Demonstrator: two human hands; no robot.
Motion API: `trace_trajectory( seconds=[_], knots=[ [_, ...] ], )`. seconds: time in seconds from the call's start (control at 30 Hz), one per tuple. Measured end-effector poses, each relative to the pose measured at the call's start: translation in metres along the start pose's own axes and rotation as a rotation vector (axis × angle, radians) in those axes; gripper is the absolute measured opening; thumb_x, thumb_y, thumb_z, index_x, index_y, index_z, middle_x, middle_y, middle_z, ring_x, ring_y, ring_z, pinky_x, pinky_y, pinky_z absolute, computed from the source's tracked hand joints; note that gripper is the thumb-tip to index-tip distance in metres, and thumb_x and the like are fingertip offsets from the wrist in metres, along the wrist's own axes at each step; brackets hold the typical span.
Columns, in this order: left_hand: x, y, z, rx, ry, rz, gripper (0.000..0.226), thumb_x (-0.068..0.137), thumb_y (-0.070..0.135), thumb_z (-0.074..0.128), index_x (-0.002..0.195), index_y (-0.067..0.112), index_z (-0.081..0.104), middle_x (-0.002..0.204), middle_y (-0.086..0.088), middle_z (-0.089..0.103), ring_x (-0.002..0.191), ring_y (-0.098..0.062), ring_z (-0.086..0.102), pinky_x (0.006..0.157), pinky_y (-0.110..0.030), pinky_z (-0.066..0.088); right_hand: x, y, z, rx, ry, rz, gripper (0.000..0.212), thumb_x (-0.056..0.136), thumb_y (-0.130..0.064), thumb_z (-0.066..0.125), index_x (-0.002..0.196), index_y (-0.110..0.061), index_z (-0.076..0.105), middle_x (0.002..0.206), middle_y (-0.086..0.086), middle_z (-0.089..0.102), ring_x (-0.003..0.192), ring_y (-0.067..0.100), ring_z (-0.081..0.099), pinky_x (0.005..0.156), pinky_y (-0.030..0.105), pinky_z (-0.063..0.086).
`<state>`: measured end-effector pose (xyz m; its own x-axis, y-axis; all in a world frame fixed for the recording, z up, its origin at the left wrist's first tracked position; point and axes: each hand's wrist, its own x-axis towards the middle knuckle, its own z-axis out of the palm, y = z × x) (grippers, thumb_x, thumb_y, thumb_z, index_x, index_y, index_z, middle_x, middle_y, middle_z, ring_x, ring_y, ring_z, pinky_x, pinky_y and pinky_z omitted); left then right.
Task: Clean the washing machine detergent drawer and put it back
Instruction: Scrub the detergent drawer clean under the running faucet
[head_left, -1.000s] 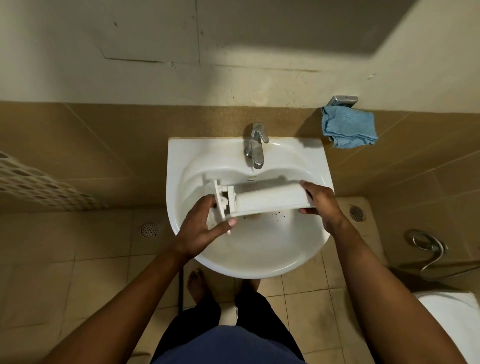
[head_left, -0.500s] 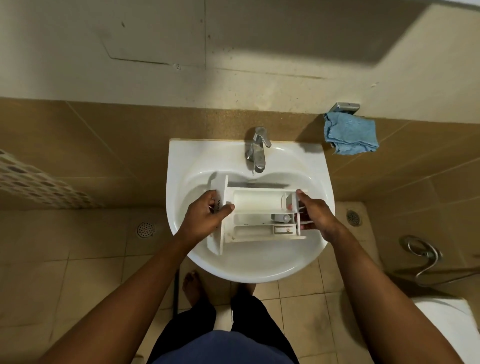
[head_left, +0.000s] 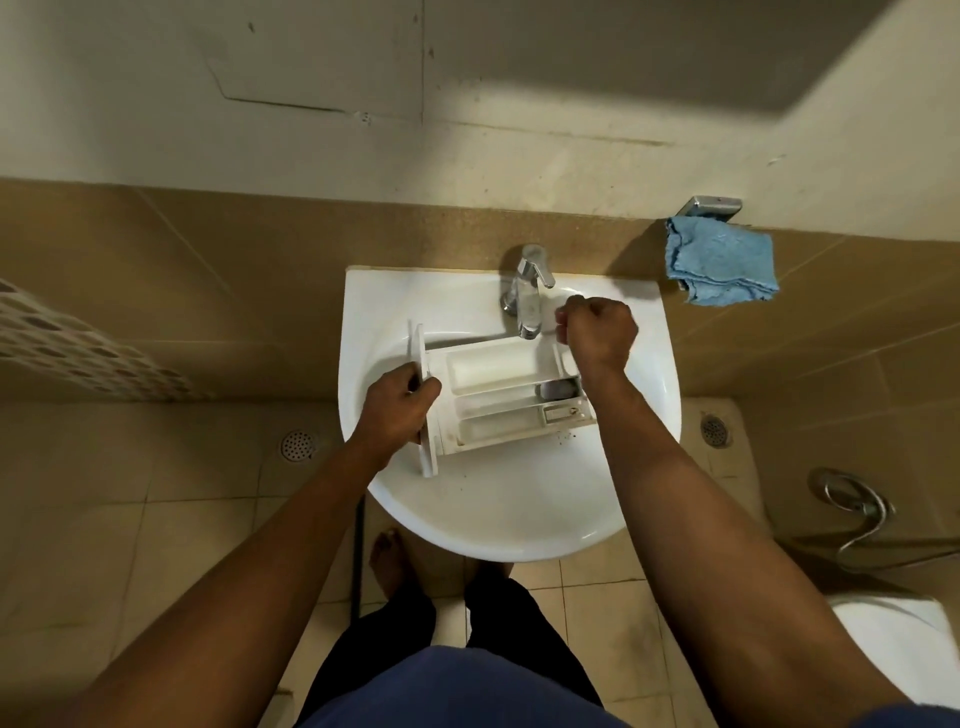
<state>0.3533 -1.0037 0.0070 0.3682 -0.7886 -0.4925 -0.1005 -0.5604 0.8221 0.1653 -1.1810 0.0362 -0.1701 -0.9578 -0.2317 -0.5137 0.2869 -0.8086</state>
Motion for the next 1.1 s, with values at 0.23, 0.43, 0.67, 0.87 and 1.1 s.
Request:
trace_trajectory(
  seconds=[0.23,0.43,0.67,0.87,1.1],
  knots=[
    [0.002,0.002,0.006,0.015,0.001,-0.010,0.043,0.091,0.042,0.065,0.104,0.001,0.065,0.097,-0.019,0.067,0.084,-0.034,0.073,0.060,-0.055,0.063,0.020,-0.005,0.006,0.473,-0.402,0.451,0.038,0.108,-0.022,0.041,0.094,0.004,0.065,0.078,0.017,0.071,0.067,0.029,0.071,0.067,0.041,0.063],
    [0.009,0.001,0.012,-0.004,0.002,-0.052,0.036,0.099,0.033,0.067,0.107,-0.001,0.064,0.101,-0.020,0.067,0.091,-0.037,0.073,0.065,-0.059,0.063,0.010,-0.018,0.029,0.622,-0.818,0.582,0.062,0.109,-0.037,0.027,0.104,0.010,0.066,0.093,0.023,0.075,0.093,0.040,0.074,0.083,0.045,0.063],
    [0.012,-0.002,0.011,-0.056,-0.014,-0.071,0.044,0.095,0.041,0.070,0.105,-0.001,0.064,0.100,-0.025,0.067,0.091,-0.042,0.073,0.062,-0.061,0.062,0.011,-0.014,0.029,0.597,-0.830,0.636,0.075,0.110,-0.027,0.023,0.070,0.008,0.076,0.085,0.025,0.076,0.078,0.035,0.078,0.067,0.040,0.066],
    [0.009,0.000,0.011,-0.064,-0.010,-0.063,0.039,0.097,0.040,0.069,0.109,0.002,0.067,0.102,-0.024,0.069,0.093,-0.041,0.073,0.066,-0.062,0.062,0.008,-0.010,0.025,0.654,-0.802,0.634,0.070,0.105,-0.020,0.023,0.068,0.008,0.076,0.082,0.023,0.076,0.074,0.033,0.078,0.064,0.036,0.065],
    [0.007,0.003,0.011,-0.027,-0.044,-0.023,0.029,0.101,0.036,0.061,0.111,0.011,0.070,0.101,-0.011,0.072,0.093,-0.028,0.074,0.076,-0.058,0.063,-0.012,0.002,-0.004,0.366,-0.665,0.527,0.048,0.099,-0.015,0.030,0.088,0.013,0.067,0.089,0.031,0.074,0.078,0.039,0.076,0.072,0.041,0.065]
  ],
)
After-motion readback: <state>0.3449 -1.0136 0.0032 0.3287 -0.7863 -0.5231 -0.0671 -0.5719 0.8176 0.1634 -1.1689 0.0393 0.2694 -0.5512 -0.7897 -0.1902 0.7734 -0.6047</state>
